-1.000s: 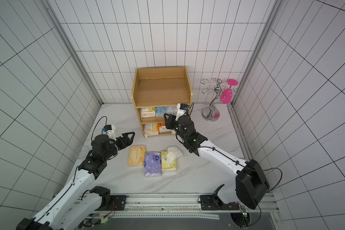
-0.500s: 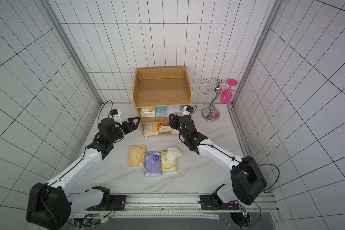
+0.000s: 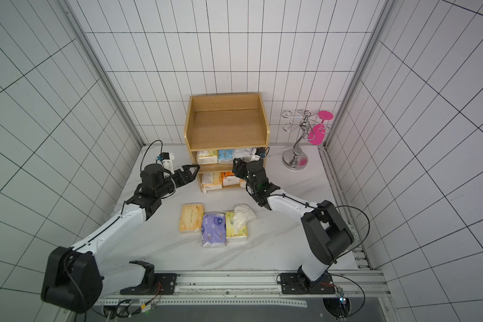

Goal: Remove the tissue boxes from the shelf
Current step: Pick up a box of tissues from the shelf.

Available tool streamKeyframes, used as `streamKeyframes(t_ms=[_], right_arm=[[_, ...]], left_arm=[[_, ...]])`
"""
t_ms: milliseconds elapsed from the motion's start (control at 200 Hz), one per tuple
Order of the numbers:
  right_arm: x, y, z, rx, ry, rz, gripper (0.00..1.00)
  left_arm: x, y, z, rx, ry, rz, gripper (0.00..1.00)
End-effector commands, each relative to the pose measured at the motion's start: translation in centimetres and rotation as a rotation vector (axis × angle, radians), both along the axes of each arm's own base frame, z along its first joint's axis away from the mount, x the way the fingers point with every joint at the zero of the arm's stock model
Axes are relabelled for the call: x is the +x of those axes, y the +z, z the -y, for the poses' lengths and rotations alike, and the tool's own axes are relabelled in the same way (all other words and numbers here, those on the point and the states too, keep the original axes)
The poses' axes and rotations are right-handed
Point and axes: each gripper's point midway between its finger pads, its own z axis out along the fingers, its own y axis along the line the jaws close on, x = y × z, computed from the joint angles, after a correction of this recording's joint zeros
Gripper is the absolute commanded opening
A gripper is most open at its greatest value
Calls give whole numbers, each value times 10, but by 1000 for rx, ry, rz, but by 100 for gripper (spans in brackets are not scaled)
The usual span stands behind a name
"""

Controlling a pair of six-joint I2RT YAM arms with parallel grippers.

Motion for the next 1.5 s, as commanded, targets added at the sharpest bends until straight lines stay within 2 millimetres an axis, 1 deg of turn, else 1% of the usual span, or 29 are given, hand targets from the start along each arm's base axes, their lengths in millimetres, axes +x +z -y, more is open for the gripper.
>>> streamKeyframes(t_ms=[0, 190, 355, 435, 560, 645, 715, 765, 904, 969, 1029, 1114, 1274, 1469, 1494], right_arm=[[13, 26, -9, 32, 15, 82, 68], [21, 25, -18, 15, 36, 90, 69], [26, 14, -20, -9, 34, 71, 69], [27, 8, -21, -24, 41, 58, 67], [28, 1, -23, -44, 50, 41, 57], [28, -1, -25, -54, 60, 35, 43], [28, -2, -24, -65, 62, 32, 36], [28, -2, -24, -69, 66, 32, 28], [22, 8, -21, -70, 79, 42, 10], [17, 14, -20, -75, 96, 44, 4], [12, 19, -18, -91, 110, 43, 1], [3, 22, -13, -124, 126, 28, 0], [-17, 19, -1, -179, 157, 10, 0], [-37, 11, 7, -238, 212, -23, 0], [-40, 10, 8, -243, 218, -27, 2]], left_arm=[[5, 12, 4, -7, -26, 47, 98], [4, 8, 6, -7, -35, 39, 98], [3, 5, 6, -7, -41, 33, 98], [3, 5, 7, -8, -41, 32, 98], [3, 4, 8, -13, -48, 29, 98], [4, 4, 11, -16, -56, 26, 98], [3, 3, 12, -19, -62, 22, 98], [3, 3, 14, -18, -65, 21, 98], [-1, 2, 17, -6, -61, 19, 98], [-2, 0, 16, 3, -54, 14, 98], [-3, 0, 15, 7, -43, 9, 98], [-4, 1, 11, 14, -23, 5, 98], [-8, 6, 6, 16, 0, 11, 98], [-13, 13, 5, 6, 7, 17, 98], [-14, 15, 4, 6, 7, 18, 98]])
